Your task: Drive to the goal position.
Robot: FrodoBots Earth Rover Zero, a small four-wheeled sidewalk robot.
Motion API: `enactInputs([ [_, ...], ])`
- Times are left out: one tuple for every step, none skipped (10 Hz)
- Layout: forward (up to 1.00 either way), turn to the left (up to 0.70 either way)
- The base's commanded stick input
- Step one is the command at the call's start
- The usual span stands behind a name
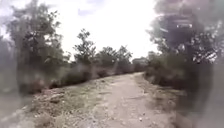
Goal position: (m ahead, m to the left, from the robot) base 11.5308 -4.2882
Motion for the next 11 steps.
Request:
enactInputs([
  [1.0, 0.0],
  [1.0, 0.0],
  [1.0, -0.01],
  [1.0, -0.22],
  [1.0, -0.38],
  [1.0, -0.39],
  [1.0, -0.39],
  [1.0, -0.39],
  [1.0, -0.24],
  [1.0, -0.08],
  [1.0, 0.0],
])
